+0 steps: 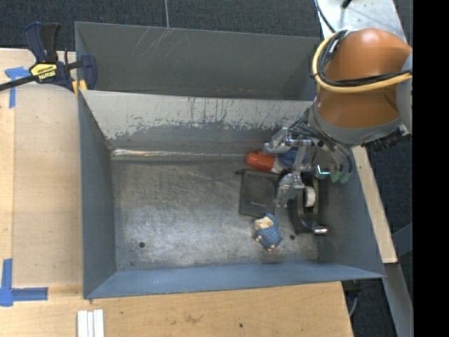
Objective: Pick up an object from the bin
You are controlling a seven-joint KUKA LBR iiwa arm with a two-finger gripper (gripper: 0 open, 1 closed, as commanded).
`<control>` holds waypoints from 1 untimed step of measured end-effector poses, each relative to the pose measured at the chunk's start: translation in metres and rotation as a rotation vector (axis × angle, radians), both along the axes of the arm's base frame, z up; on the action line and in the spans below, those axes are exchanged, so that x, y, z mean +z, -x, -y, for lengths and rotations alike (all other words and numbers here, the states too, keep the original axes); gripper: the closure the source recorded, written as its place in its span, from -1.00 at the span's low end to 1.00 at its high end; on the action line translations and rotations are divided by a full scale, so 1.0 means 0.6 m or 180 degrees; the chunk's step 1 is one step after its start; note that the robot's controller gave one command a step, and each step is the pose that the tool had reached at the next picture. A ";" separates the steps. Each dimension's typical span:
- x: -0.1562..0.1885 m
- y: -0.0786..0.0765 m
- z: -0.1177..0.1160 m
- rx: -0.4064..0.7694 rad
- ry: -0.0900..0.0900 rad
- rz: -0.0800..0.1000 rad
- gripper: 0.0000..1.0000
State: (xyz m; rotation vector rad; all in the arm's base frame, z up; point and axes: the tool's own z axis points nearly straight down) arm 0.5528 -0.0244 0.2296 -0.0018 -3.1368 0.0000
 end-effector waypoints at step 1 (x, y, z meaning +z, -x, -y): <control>0.251 -0.038 0.041 0.0358 0.0007 0.0060 -1.00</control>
Offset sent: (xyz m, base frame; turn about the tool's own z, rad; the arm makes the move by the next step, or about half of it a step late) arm 0.0209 -0.0234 0.1445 -0.1141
